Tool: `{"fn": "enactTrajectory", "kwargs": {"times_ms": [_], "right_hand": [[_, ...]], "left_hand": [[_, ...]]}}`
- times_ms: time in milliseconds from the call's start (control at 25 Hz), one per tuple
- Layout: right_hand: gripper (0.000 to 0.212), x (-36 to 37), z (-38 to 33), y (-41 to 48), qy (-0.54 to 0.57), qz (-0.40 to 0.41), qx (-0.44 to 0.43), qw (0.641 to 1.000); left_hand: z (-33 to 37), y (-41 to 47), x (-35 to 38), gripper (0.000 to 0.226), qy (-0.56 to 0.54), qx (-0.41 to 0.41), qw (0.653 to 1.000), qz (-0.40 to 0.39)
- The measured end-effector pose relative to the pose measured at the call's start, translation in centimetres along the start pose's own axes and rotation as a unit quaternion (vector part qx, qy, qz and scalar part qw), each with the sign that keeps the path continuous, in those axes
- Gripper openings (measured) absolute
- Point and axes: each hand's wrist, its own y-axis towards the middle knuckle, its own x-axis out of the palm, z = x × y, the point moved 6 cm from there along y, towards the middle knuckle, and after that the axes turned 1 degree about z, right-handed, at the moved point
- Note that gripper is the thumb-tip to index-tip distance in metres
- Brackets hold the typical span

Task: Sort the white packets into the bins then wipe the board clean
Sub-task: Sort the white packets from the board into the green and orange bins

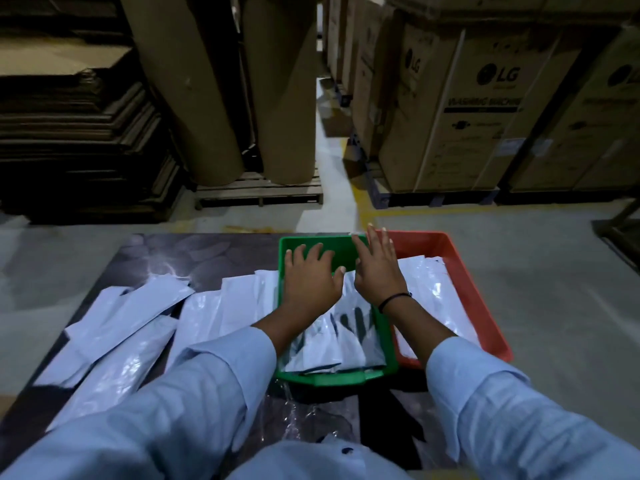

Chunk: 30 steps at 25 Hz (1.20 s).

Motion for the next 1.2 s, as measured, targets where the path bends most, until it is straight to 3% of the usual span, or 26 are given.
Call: {"fn": "enactTrajectory", "kwargs": {"times_ms": [240,640,800,1200], "right_hand": [[0.068,2.6,-9.9,1.8,0.016,-0.015,-0.066,0.998],[0.068,9.7,-23.6,0.8,0.033,-0.074,-0.124,0.989],[0.070,13.2,-26.1,-0.7,0.021,-0.126,-0.106,0.986],[0.070,20.6,-25.2,-3.7,-0.070,-0.237,0.001,0.969]], "left_hand": [[-10.5,-2.8,-2.9,0.049,-0.017,-0.065,0.996,0.053],[-25.6,-9.4,-3.2,0.047,-0.016,-0.152,0.988,0.034],[-29.6,-11.6,-2.4,0.060,-0.030,-0.163,0.986,0.001],[-32.7,-13.2,2.0,0.062,-0.065,-0.146,0.982,-0.100]]}}
